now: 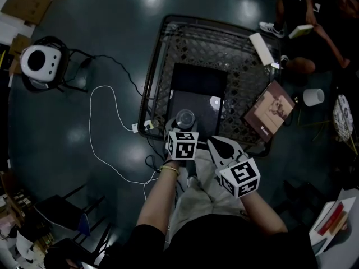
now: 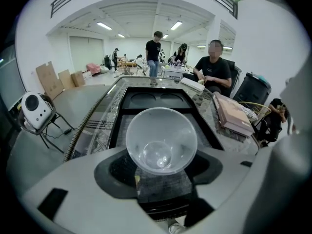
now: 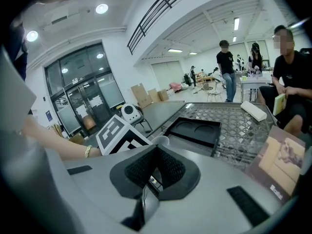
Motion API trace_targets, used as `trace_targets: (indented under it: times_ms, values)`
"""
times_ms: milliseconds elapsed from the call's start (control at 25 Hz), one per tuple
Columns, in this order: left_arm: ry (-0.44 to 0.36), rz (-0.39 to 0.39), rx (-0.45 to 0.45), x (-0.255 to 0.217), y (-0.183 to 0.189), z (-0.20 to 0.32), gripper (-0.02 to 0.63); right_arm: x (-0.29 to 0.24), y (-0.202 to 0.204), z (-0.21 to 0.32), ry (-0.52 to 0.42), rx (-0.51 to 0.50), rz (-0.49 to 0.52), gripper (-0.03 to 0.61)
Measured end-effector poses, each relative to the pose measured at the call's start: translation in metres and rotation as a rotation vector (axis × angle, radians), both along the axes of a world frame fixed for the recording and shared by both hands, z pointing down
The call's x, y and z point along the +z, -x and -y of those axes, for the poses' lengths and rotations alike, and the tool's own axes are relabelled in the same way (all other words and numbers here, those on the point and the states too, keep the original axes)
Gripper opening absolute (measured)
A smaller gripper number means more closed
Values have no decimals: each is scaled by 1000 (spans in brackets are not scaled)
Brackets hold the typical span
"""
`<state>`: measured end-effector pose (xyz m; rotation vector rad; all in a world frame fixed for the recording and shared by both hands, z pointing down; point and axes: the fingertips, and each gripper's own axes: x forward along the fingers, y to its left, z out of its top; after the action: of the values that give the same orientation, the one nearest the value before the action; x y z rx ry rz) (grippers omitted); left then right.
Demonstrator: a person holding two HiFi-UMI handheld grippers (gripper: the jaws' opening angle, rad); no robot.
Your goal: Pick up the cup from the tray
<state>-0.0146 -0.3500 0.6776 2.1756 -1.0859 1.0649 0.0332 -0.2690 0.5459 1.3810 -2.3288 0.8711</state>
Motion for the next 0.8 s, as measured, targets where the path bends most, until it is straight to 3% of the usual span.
trace_targets:
  times_ms: [520, 800]
  values:
    - [-26, -42, -2, -44, 18, -21, 279, -12, 8, -2, -37, -15, -16, 11]
    - [-49, -104, -22, -79, 25, -37, 278, -21, 13, -5, -57, -33, -29, 11]
